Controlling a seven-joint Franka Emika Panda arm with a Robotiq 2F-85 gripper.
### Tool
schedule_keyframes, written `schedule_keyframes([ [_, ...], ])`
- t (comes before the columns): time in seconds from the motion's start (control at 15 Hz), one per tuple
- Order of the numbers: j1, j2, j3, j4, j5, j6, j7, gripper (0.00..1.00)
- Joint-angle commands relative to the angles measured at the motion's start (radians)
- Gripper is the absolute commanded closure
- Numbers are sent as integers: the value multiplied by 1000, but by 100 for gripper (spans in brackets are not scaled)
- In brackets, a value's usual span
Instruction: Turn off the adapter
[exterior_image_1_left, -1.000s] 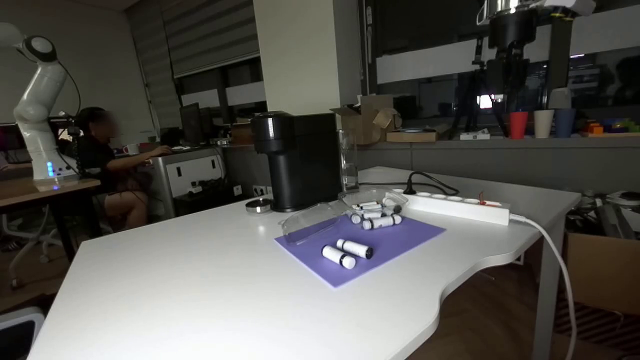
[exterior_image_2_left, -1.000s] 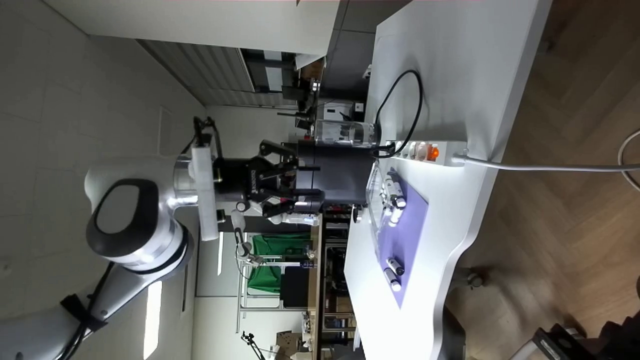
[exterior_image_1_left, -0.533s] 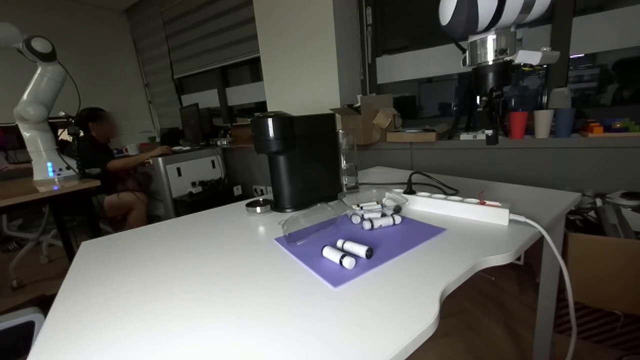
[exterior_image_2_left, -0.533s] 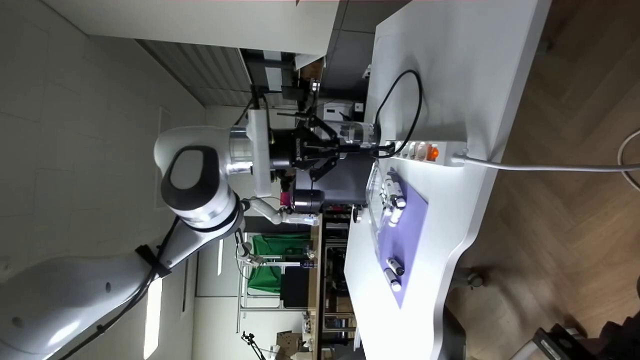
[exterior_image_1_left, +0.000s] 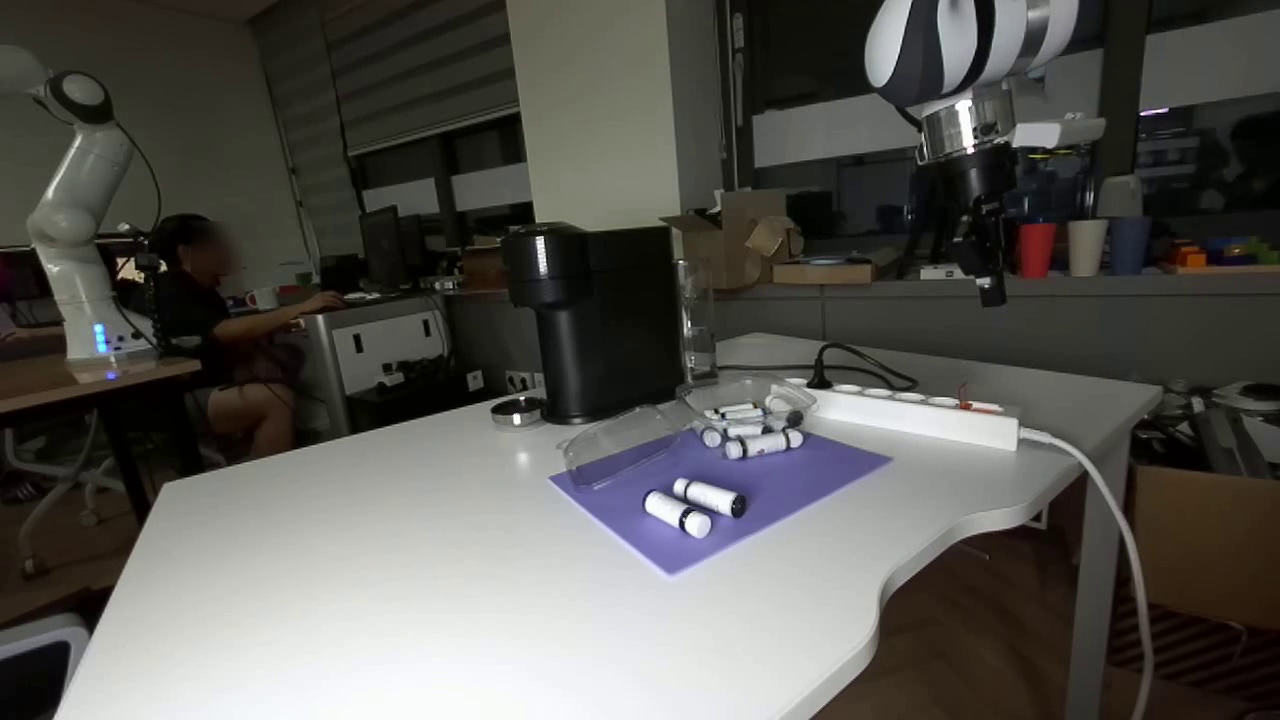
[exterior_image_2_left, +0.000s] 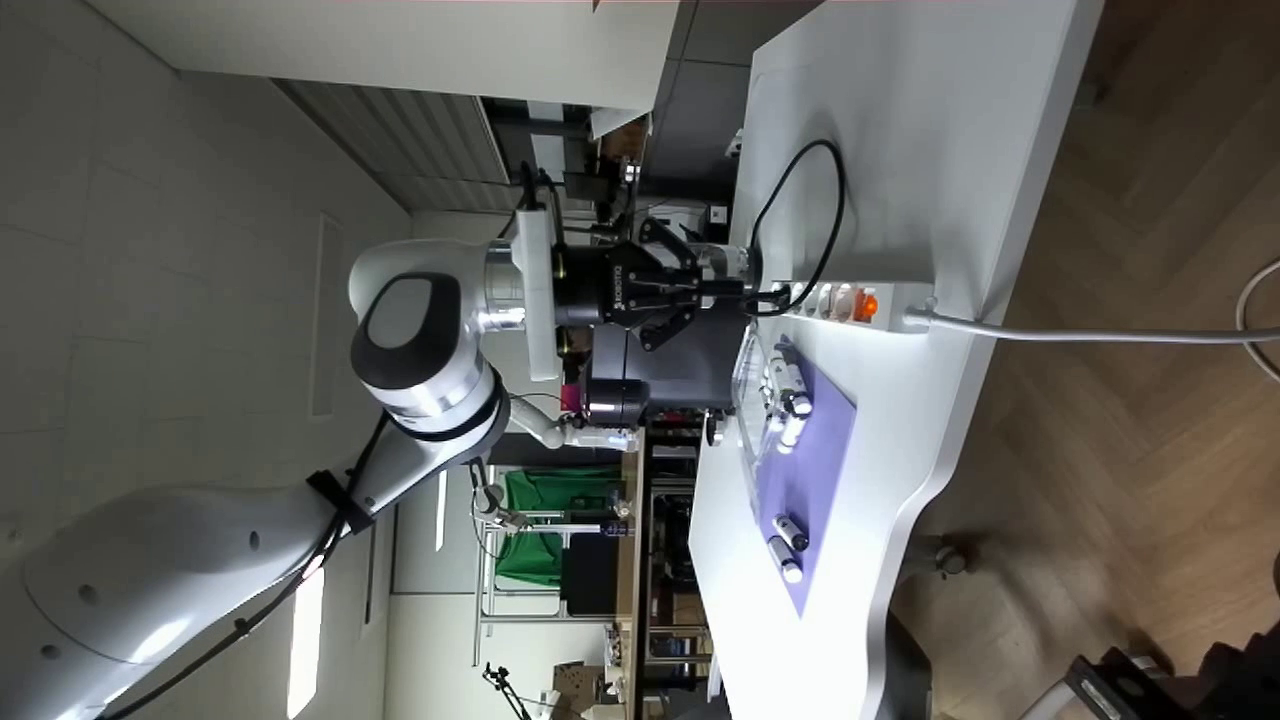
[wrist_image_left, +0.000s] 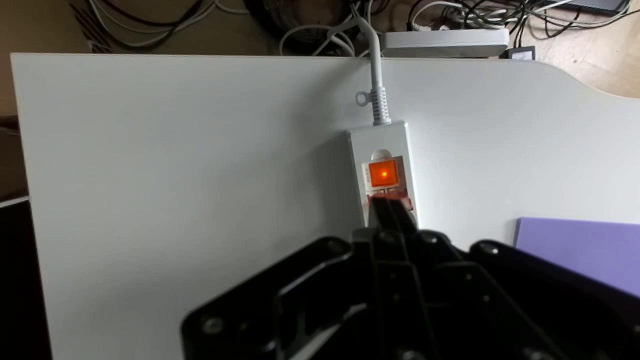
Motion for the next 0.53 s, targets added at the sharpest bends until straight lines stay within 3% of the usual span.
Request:
schedule_keyframes([
  [0.0,-36,-4,39,2,-21,-4,14,99],
  [0.47,-115,40,75,8,32,-2,-37,100],
])
